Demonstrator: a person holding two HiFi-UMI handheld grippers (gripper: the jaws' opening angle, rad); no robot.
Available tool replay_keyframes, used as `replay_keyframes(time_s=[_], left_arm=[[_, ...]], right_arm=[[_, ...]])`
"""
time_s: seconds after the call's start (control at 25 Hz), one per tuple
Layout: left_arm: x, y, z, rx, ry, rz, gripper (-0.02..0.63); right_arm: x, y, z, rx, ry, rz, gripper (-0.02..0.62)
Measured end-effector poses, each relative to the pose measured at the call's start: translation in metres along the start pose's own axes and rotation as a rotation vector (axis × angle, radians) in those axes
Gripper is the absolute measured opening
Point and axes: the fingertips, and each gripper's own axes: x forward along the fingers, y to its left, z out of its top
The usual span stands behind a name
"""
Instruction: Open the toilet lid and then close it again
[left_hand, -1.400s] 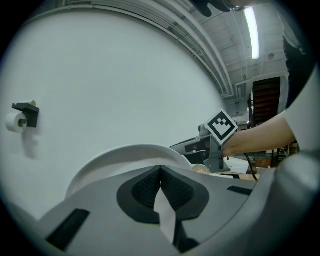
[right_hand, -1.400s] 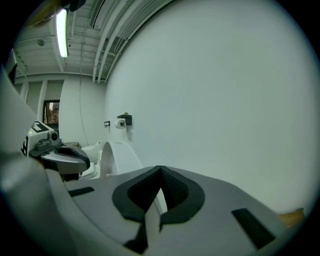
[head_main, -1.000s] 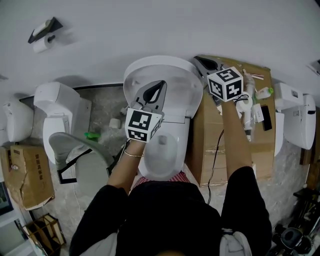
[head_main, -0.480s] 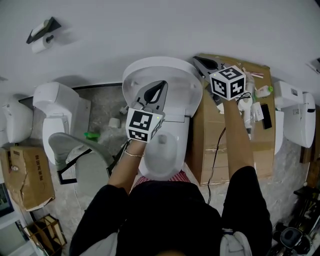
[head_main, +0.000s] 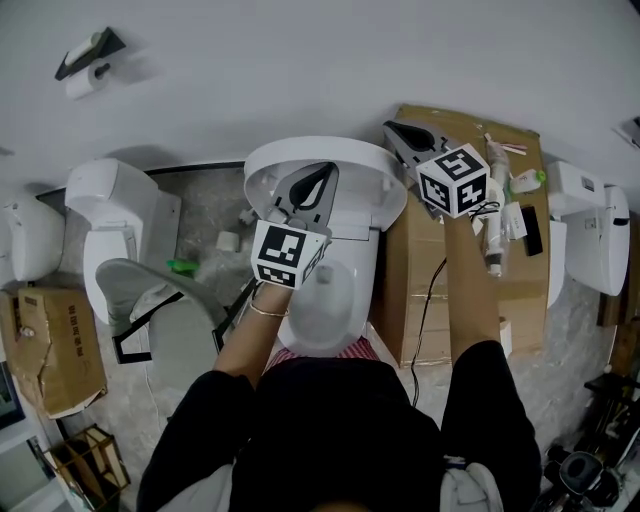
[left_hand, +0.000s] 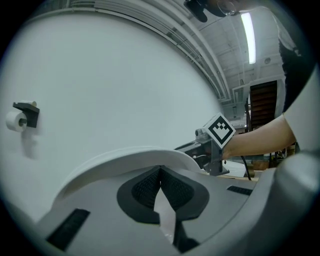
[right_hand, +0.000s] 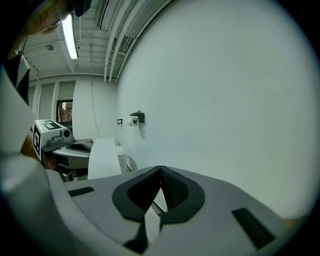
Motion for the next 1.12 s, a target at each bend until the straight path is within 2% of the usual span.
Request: replay_keyframes(time_s=[0.44,0.72,0.92,1.12], left_arm=[[-0.014,-0.009,0.005,0.0,-0.007,-0.003,0.003],[-0.026,-0.017,0.004,-0.003,-0.006,-0.011,0.003],[-0.038,-0.029,-0.004,-0.049,-0.02,-0.05,0.003],[-0.047,-0.04,-0.01,-0.049,-0.013,-0.068,0.003]], right_arm=[[-0.018,0.015,-0.004,0.095,-0.033,-0.006,0.018],[-0.028,0.03,-0.008,0.102,-0.042,-0.021,0.018],[-0.034,0.043,-0.017,0.088,-0.029,-0.038,0.018],[-0.044,0.049,-0.023,0.075,-0.039,-0.08,0.02]])
